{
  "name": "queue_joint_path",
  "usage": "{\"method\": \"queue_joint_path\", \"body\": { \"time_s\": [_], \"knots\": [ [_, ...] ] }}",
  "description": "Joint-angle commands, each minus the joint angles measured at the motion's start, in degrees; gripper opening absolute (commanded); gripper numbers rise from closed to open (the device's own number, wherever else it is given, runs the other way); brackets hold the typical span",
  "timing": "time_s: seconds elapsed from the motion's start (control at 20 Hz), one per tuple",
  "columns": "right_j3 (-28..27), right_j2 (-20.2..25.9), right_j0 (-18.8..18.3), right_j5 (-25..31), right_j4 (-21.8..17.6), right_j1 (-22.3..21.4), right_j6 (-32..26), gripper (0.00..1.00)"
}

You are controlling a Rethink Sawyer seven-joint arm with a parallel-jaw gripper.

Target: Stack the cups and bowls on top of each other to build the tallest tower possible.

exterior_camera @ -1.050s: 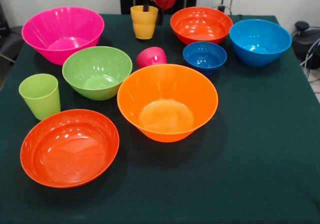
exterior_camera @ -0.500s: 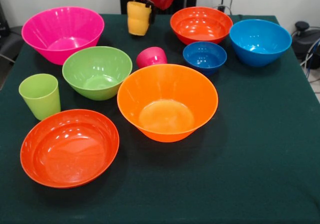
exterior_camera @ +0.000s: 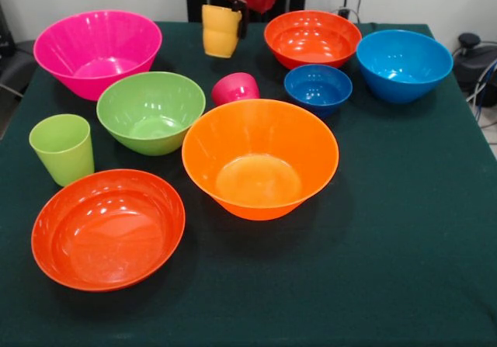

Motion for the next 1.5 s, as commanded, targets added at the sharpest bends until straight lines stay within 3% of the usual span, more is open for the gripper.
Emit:
{"method": "queue_joint_path", "body": {
  "time_s": [0.05, 0.3, 0.5, 0.7, 0.9, 1.15, 1.5],
  "knots": [
    [-4.40, 9.57, 1.49, 13.24, 1.64, -6.58, -4.89, 0.00],
    [-4.61, 14.42, -1.21, 19.63, 2.02, -7.31, -7.87, 0.00],
    [-4.58, 21.09, -6.11, 27.31, 4.15, -6.89, -11.60, 0.00],
    [-4.92, 25.13, -8.71, 31.33, 5.37, -6.49, -12.76, 0.00],
    [-6.02, 26.65, -8.79, 31.70, 4.26, -5.66, -11.32, 0.00],
    [-7.56, 25.41, -5.52, 31.32, 1.66, -7.51, -7.39, 0.00],
    [-10.38, 28.78, -5.81, 38.58, 4.52, -6.89, -9.65, 0.00]
  ]
}}
